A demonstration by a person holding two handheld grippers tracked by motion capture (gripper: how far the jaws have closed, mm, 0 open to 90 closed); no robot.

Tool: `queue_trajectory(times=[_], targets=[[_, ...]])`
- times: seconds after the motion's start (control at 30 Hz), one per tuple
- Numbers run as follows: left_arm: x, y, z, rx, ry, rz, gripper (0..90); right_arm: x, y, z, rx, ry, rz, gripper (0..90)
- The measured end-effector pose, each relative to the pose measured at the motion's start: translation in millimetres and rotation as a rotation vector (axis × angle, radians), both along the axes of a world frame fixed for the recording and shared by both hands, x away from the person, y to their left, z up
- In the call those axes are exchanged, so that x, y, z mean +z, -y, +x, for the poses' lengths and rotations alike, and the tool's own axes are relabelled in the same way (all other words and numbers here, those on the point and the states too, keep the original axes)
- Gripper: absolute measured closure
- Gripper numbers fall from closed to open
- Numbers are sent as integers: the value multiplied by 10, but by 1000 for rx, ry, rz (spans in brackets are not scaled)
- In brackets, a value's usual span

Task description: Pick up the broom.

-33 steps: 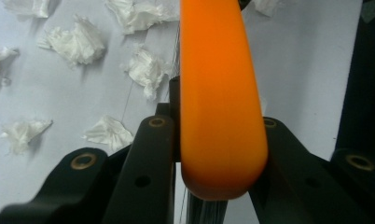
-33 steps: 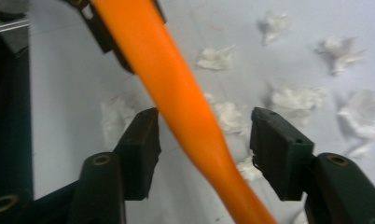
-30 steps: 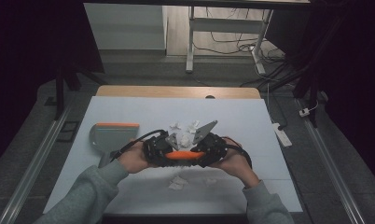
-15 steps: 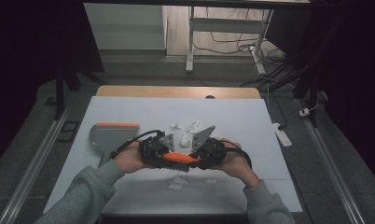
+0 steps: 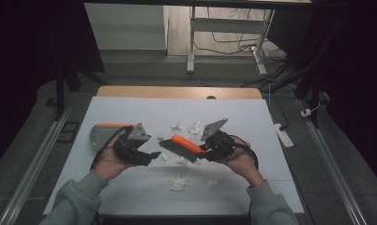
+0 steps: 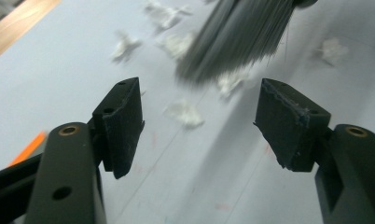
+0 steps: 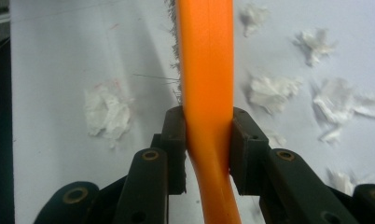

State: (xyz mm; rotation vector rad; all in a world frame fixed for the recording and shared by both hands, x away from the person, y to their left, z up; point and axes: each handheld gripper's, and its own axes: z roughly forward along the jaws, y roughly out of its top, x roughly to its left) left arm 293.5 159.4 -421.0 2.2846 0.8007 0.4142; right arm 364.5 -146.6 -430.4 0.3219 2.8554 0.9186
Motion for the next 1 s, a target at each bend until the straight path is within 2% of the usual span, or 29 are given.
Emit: queue_trajectory(times=[0.13, 0.33, 0.47, 0.6, 0.73, 1.0], targets=[[-87, -201, -133, 50, 8, -25, 312, -11, 64, 61, -28, -19, 14, 699], [-257, -468, -302, 120, 17, -71, 314, 4, 186, 137, -107, -4, 45, 699], [-331, -575, -386, 173, 49, -66, 310, 36, 281, 181, -166, 11, 59, 699], [-397, -661, -432, 210, 57, -102, 303, 73, 376, 209, -208, 20, 72, 699], [-528, -747, -448, 238, 31, -104, 288, 117, 470, 238, -236, 27, 89, 699], [-627, -846, -480, 272, 30, -127, 254, 228, 719, 269, -336, 75, 115, 698]])
